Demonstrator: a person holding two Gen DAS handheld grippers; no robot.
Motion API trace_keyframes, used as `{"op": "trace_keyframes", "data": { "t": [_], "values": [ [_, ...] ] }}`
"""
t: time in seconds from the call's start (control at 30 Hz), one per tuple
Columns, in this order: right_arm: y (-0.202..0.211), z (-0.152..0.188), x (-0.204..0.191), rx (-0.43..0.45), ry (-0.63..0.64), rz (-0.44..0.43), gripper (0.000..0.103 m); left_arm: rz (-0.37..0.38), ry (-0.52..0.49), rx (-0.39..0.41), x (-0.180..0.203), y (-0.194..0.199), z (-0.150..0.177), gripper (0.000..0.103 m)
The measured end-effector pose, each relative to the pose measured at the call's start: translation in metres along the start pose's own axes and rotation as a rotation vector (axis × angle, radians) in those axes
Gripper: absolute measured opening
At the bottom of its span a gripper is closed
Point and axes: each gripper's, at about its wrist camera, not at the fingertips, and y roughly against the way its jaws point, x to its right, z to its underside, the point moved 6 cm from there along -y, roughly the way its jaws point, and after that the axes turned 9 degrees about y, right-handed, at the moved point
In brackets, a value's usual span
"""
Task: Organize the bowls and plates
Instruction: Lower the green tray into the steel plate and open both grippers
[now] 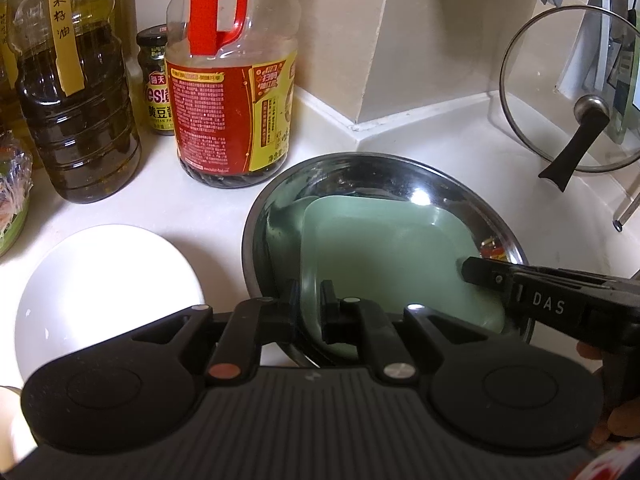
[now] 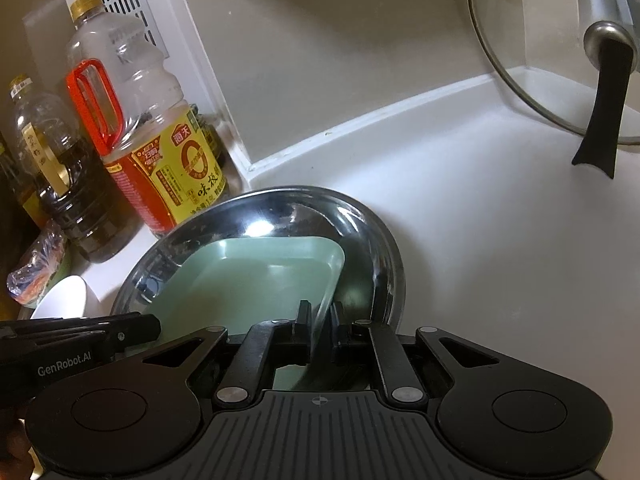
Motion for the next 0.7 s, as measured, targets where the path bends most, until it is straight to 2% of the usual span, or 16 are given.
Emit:
{"op": "trace_keyframes", "data": {
  "t": [0.07,0.13,0.33,0.53,0.7],
  "values": [
    [0.002,-0.001,0.0,0.012,-0.004,-0.005,0.033,0.005,-0.004,0.008,0.002,0.002,0.0,0.013],
    [0.006,-0.002,-0.002,0.029,-0.001,-0.019,0.039,0.003,-0.01,0.016,0.004,0.005,-0.001,0.014],
    [0.022,-0.002,-0.006,0.056,0.008,-0.028,0.043,0.013,-0.016,0.035,0.01,0.018,-0.002,0.014],
    [0.046,0.003,-0.004,0.076,-0.012,-0.042,0.053,0.031,-0.026,0.051,0.018,0.037,0.005,0.015],
    [0.068,0.014,0.0,0.082,-0.03,-0.051,0.061,0.05,-0.019,0.054,0.025,0.056,0.015,0.019]
  ]
}}
